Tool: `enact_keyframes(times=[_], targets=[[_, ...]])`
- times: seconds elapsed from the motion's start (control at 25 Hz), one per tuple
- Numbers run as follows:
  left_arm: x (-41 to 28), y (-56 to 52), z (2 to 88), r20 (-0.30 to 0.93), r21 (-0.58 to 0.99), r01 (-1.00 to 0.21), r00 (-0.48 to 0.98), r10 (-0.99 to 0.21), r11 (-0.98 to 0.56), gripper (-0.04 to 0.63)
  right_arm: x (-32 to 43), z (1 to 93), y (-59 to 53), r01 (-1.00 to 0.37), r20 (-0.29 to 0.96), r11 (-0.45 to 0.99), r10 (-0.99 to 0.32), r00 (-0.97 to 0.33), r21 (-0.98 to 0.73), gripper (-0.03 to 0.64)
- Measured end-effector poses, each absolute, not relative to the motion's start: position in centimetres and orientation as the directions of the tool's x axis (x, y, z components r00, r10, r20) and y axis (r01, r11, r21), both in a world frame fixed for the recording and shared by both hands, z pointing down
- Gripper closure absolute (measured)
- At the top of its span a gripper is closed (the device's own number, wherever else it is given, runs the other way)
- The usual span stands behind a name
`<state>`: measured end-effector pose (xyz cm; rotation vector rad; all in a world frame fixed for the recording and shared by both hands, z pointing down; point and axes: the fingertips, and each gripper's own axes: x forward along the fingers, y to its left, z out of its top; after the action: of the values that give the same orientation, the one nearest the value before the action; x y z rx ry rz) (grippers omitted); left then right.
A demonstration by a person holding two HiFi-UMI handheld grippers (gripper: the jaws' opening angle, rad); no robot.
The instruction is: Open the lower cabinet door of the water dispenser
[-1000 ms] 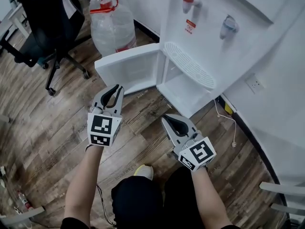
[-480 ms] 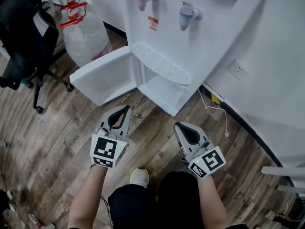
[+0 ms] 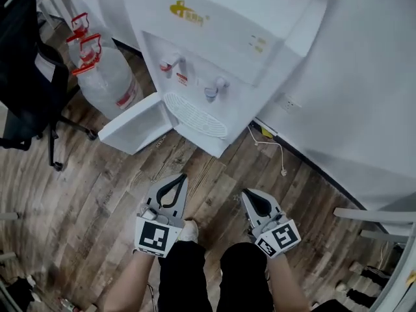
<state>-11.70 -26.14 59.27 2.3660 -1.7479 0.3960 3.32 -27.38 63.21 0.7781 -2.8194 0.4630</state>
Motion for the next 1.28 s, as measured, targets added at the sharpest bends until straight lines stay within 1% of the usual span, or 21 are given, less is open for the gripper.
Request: enact_keyframes(times=[0.24,0.4,0.56,0.96,1.12,1.28], targets=[[-7.0,-23.4,50.9,0.35,0.045,-0.94,0.331,-0.876,-0.338,0.581,6.2,53.1,-25.4,-0.56,0.272,0.783,-0.496,-0.824,-0.271,0.592],[-4.2,-21.9,43.7,0.343,0.102,-0.933,0.357,-0.869,-0.344,0.581,7.1,45.5,-23.6,-0.546,0.257,0.787,-0.485,-0.836,-0.288,0.592],[-1.5,-20.5,37.7,0.334,0.117,-0.923,0.383,-0.861,-0.365,0.581,8.1,39.0,-22.3,-0.528,0.227,0.797,-0.479,-0.848,-0.294,0.593],[4.0,-15.5,25.3,0.325,0.163,-0.937,0.346,-0.88,-0.308,0.581,11.5,27.4,-16.6,-0.452,0.227,0.842,-0.398,-0.889,-0.295,0.594],[5.8,-13.3,20.4,0.314,0.127,-0.943,0.331,-0.89,-0.307,0.581,13.6,23.6,-14.0,-0.448,0.258,0.86,-0.388,-0.885,-0.244,0.594],[6.7,-11.2,16.9,0.3,0.094,-0.957,0.289,-0.909,-0.274,0.581,15.9,20.2,-11.9,-0.444,0.246,0.869,-0.391,-0.887,-0.218,0.594]])
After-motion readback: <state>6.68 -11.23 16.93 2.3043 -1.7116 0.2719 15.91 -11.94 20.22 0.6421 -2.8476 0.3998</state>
